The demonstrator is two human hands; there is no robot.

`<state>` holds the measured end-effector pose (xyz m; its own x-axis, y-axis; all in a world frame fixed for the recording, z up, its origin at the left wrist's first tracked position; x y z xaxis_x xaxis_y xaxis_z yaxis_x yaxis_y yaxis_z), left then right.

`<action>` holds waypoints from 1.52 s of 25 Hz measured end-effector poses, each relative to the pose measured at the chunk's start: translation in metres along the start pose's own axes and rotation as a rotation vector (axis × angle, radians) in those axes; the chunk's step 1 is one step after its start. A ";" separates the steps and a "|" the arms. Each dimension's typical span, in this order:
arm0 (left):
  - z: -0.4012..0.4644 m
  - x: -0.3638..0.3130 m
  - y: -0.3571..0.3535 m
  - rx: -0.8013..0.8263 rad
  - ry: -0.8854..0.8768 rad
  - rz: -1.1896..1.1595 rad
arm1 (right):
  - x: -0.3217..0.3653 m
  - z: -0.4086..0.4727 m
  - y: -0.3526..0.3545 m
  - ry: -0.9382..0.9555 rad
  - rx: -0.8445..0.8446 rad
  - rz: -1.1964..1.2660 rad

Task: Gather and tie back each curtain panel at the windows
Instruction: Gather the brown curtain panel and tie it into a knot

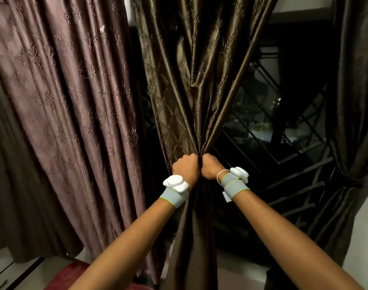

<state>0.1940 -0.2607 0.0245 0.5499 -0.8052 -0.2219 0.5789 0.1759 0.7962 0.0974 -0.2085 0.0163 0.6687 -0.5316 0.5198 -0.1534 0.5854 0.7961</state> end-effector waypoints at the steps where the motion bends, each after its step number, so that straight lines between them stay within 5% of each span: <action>1: 0.000 -0.001 -0.001 0.032 -0.016 0.000 | 0.004 0.001 -0.001 0.025 0.050 -0.018; 7: 0.021 0.027 -0.013 0.367 -0.025 -0.476 | -0.007 0.007 0.001 0.015 0.014 0.005; 10: 0.021 0.040 -0.019 0.213 0.216 -0.657 | -0.013 0.004 -0.003 -0.036 -0.035 0.090; 13: 0.021 0.057 -0.024 0.002 0.426 -0.602 | -0.018 0.003 -0.003 -0.075 -0.010 0.173; 17: 0.028 0.055 -0.055 0.204 0.480 -0.908 | -0.018 -0.003 0.003 -0.091 0.095 0.322; 20: 0.024 0.047 -0.041 0.119 0.393 -0.790 | -0.022 -0.002 0.002 -0.126 0.096 0.291; 24: 0.005 0.029 -0.009 -0.044 0.202 -0.155 | -0.027 -0.004 0.005 -0.117 -0.020 0.117; 29: -0.011 -0.008 0.001 -0.052 -0.030 0.012 | -0.009 -0.005 -0.003 0.011 0.012 -0.050; 33: -0.009 0.003 -0.002 0.136 -0.011 -0.138 | -0.005 -0.003 -0.001 0.055 0.127 -0.047; 38: 0.001 0.022 -0.004 0.253 0.022 -0.480 | -0.019 -0.002 -0.012 -0.009 -0.030 -0.015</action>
<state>0.2033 -0.2797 0.0164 0.2732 -0.7492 -0.6034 0.6067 -0.3526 0.7124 0.0877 -0.2044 -0.0035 0.6641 -0.5462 0.5106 -0.1210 0.5954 0.7943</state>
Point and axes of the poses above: each hand's wrist, its own z-axis towards the middle knuckle, its own y-axis out of the back of the hand, x = y × z, the point moved 3 cm from there along z, towards the middle knuckle, and after that the axes turned 13 degrees about -x, right-handed, at the moved point
